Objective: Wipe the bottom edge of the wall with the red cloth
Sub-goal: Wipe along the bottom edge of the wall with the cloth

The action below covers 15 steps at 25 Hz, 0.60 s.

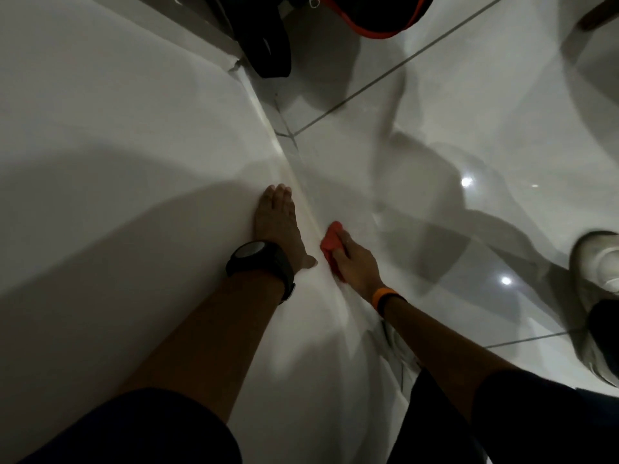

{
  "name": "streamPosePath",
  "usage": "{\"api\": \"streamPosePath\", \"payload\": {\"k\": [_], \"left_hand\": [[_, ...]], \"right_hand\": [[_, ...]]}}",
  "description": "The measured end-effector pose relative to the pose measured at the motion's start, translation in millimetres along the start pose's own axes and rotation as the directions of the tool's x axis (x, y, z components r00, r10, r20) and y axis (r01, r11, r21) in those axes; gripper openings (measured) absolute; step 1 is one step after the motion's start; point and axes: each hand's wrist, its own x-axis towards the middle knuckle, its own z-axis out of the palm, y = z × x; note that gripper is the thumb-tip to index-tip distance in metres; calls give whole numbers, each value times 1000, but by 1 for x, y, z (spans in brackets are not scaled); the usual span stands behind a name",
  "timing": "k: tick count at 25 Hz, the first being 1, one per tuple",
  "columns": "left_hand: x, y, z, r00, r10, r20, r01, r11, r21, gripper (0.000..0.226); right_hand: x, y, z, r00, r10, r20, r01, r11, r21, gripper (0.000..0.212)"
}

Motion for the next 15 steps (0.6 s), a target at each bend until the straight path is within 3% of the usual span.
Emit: {"api": "streamPosePath", "payload": {"k": [4, 7, 11, 15], "left_hand": [[14, -4, -2, 999, -35, -32, 34, 999, -33, 123], [18, -5, -4, 998, -53, -34, 52, 998, -44, 123], [-1, 7, -2, 999, 5, -40, -5, 1000, -19, 118], [-20, 21, 8, 999, 45, -27, -42, 994, 97, 111]], "right_hand": [[72, -73, -6, 966, -257, -41, 257, 966, 1, 60], [109, -117, -21, 951, -307, -40, 308, 951, 22, 64], [48, -52, -5, 978, -195, -73, 200, 978, 62, 70], [-47, 54, 15, 992, 65, -108, -65, 998, 10, 67]]}}
